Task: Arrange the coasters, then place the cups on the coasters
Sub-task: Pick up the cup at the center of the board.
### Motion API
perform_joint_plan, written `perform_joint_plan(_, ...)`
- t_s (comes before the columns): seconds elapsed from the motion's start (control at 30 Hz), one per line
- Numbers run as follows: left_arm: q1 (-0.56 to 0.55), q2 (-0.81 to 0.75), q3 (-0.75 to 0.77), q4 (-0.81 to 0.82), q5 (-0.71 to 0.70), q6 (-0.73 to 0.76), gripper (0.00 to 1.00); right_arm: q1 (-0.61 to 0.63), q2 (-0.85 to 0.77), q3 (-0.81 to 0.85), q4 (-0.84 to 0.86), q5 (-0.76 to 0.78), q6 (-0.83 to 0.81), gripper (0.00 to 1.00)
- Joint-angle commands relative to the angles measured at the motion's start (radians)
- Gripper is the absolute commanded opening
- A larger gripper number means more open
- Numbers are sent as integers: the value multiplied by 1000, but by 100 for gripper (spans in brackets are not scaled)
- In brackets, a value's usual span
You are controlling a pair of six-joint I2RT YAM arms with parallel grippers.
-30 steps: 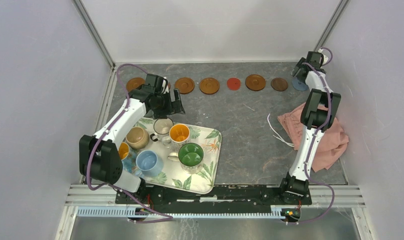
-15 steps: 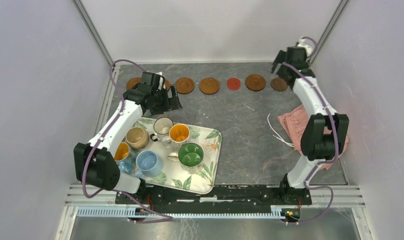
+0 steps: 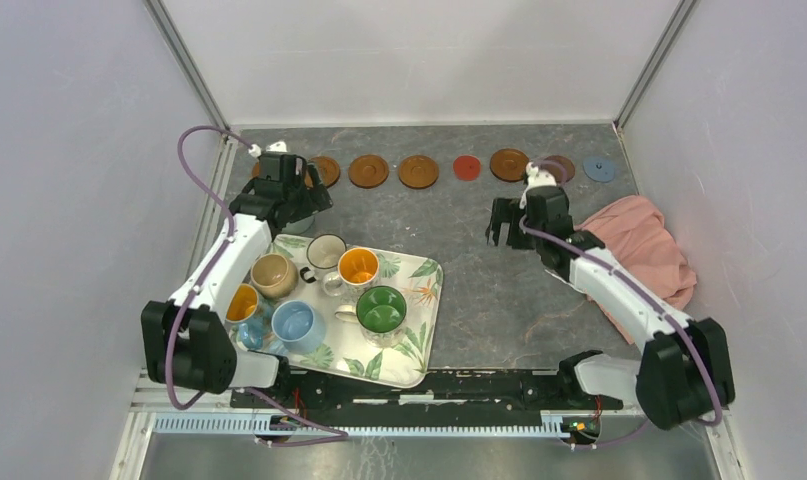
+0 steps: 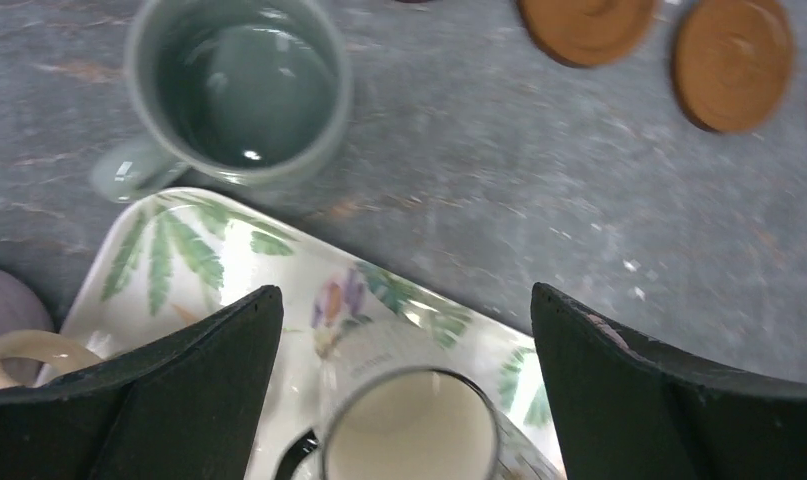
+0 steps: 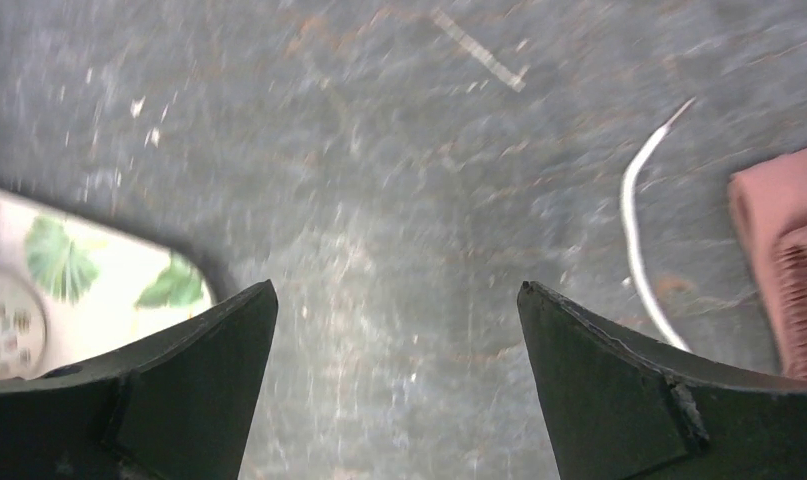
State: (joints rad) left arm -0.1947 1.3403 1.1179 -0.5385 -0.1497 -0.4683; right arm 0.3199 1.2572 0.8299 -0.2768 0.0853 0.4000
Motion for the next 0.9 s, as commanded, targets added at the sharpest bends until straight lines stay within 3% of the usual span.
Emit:
perform_joint_plan(0.0, 85, 51, -42, 143, -68, 4, 100, 27, -127, -118, 89, -82, -63, 98)
perform_joint_plan(0.27, 247, 90, -53, 234, -14, 82, 100, 33, -217, -199, 105, -142, -109, 98)
perform_joint_plan(0.5, 337, 218, -49, 314, 91, 88, 100, 33, -211, -200, 106, -179, -137, 98)
perform_joint_plan(0.73, 322, 268, -65, 373, 197, 52, 100, 38, -223, -222, 131, -203, -138, 98)
perform_joint_plan(0.87, 242, 232, -93, 377, 178, 46, 100, 52, -219, -229, 138, -222, -133, 98)
